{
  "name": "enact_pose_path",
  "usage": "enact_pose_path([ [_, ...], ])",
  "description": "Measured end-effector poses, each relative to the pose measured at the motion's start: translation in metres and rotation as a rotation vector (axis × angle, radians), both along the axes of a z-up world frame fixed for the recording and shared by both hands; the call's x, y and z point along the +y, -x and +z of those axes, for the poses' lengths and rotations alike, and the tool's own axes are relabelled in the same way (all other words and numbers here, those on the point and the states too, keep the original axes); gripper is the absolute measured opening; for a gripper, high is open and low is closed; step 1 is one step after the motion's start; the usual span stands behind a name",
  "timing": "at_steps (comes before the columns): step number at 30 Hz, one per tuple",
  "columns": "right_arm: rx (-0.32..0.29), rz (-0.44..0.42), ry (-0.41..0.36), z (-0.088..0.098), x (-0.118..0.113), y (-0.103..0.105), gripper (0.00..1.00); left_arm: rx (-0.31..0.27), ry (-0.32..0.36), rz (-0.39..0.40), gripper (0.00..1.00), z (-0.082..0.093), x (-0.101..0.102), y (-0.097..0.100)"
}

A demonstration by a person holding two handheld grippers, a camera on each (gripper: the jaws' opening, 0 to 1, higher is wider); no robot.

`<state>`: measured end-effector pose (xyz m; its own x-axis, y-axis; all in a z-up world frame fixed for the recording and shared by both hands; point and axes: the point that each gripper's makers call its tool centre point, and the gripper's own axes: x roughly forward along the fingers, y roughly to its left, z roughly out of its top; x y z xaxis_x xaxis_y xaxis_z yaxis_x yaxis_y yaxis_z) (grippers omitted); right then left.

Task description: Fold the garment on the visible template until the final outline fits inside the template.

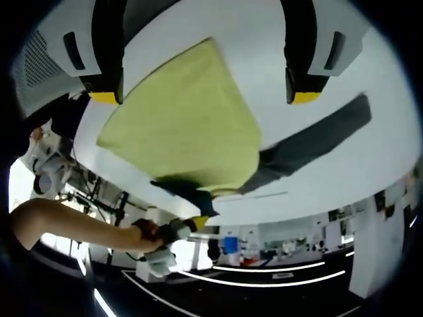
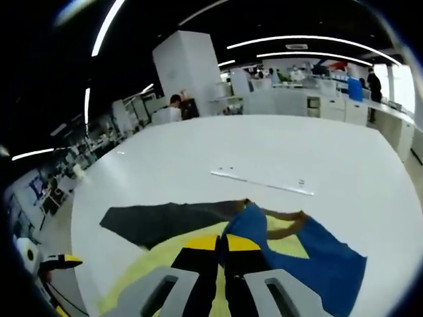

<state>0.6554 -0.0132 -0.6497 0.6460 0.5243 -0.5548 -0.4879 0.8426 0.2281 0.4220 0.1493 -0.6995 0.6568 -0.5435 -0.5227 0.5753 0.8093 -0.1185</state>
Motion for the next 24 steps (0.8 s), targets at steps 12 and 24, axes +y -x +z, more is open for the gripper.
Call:
enact_pose_path([
  [12, -0.021, 0.088, 0.023, -0.002, 0.027, -0.019, 0.00, 0.006, 0.004, -0.003, 0.99, -0.003, -0.002, 0.004],
  [24, -0.029, 0.143, 0.007, -0.006, 0.060, -0.011, 0.00, 0.006, 0.001, 0.016, 0.99, -0.004, 0.005, 0.007],
])
